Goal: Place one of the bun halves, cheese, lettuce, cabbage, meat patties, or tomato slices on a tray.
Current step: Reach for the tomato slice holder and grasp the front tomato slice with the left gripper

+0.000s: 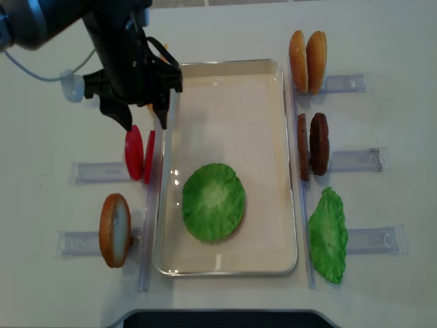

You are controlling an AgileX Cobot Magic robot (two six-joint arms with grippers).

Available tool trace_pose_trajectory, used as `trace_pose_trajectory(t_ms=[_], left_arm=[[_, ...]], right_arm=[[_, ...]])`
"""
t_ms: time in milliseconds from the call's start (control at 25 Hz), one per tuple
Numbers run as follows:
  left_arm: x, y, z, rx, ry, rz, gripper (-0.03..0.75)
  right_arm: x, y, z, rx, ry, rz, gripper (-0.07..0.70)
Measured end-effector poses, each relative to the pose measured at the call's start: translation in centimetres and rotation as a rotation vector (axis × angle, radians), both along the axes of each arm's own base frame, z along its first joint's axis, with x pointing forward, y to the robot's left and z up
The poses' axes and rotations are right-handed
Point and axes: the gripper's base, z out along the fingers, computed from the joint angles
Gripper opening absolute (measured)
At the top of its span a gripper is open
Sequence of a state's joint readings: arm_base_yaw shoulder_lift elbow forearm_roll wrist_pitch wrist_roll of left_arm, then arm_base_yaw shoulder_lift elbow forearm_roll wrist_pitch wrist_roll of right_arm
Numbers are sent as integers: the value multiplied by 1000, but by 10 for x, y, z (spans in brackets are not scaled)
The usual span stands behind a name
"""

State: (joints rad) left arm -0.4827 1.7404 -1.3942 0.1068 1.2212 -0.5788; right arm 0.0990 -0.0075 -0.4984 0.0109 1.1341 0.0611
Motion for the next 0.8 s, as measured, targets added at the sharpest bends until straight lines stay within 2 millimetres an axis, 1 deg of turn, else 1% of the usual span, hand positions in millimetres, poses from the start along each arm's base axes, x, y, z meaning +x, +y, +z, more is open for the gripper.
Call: trace_pose_trajectory(t_ms=[80,240,800], left_arm=[[-3,-6,0,4,-3,-5,517],[-2,-8,-3,13,1,1,517],[10,-16,-47,91,92,-15,517]], right_arm=[[0,0,0,0,0,0,419],[0,0,0,0,0,0,419],[0,0,0,0,0,0,419]])
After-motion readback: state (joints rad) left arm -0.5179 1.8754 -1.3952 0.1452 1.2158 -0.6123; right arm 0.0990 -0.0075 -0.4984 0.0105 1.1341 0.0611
